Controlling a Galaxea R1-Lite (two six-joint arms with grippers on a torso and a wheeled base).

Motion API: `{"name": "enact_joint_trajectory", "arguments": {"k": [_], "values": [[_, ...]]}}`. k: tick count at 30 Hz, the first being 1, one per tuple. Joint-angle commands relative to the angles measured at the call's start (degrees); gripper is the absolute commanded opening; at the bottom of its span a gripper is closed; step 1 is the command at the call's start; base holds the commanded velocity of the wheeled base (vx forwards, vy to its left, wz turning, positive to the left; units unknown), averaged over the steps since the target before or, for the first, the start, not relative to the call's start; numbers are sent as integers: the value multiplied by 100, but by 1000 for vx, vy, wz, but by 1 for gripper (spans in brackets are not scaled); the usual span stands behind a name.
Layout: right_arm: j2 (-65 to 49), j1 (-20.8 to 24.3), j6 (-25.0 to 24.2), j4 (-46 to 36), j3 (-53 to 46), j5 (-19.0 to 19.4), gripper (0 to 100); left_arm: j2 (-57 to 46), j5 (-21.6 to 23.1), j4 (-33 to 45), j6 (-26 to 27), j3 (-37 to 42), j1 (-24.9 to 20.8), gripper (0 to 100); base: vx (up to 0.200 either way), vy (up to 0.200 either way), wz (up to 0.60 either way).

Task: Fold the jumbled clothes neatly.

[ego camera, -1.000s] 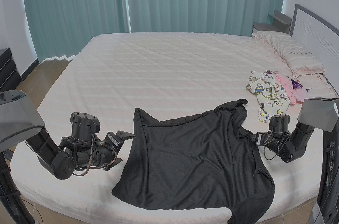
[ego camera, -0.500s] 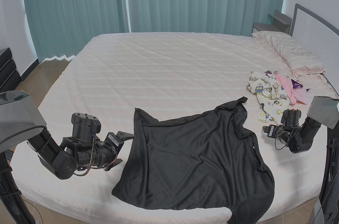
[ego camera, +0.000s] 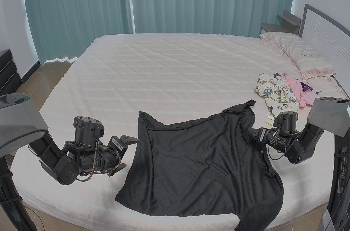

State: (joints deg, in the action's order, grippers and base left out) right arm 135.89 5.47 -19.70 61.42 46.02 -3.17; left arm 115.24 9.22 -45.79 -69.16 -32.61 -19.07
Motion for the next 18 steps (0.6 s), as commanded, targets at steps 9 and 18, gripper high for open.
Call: {"name": "enact_joint_trajectory", "arguments": {"k": [9,18], "values": [[720,349,441,371,276,-527,0,7,1,0,-1,-26,-1,100,0,0,0],[702,-152,467,485,671,-764,0,7,1,0,-1,-35,8,100,0,0,0]]}}
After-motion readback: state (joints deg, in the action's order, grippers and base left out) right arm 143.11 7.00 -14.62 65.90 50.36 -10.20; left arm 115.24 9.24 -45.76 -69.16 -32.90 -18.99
